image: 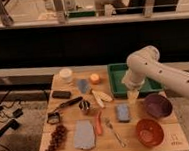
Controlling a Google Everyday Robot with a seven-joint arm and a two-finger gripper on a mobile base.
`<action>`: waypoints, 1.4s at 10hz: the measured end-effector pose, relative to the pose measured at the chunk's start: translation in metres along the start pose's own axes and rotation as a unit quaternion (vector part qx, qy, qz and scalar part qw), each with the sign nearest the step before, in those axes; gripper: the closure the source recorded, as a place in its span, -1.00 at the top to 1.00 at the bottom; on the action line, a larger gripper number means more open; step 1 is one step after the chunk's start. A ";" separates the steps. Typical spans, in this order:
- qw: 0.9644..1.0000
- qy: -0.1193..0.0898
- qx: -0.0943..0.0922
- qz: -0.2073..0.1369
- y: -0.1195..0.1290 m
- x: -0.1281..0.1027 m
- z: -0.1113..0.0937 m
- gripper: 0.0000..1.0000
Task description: Place banana in red bowl
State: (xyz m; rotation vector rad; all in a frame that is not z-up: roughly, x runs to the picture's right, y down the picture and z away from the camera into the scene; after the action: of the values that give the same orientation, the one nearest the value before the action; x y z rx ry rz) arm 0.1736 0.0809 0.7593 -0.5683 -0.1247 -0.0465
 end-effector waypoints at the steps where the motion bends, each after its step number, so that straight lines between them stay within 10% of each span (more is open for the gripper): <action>1: 1.000 -0.004 0.000 -0.007 -0.004 -0.005 0.005 0.60; 10: 0.999 -0.023 -0.006 0.031 0.007 0.013 0.010 0.60; 14: 0.999 -0.045 0.000 0.000 -0.013 -0.040 0.023 0.60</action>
State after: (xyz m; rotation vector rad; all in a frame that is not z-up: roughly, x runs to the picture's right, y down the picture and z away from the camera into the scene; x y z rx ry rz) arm 0.1306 0.0829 0.7797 -0.5713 -0.2120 -0.0220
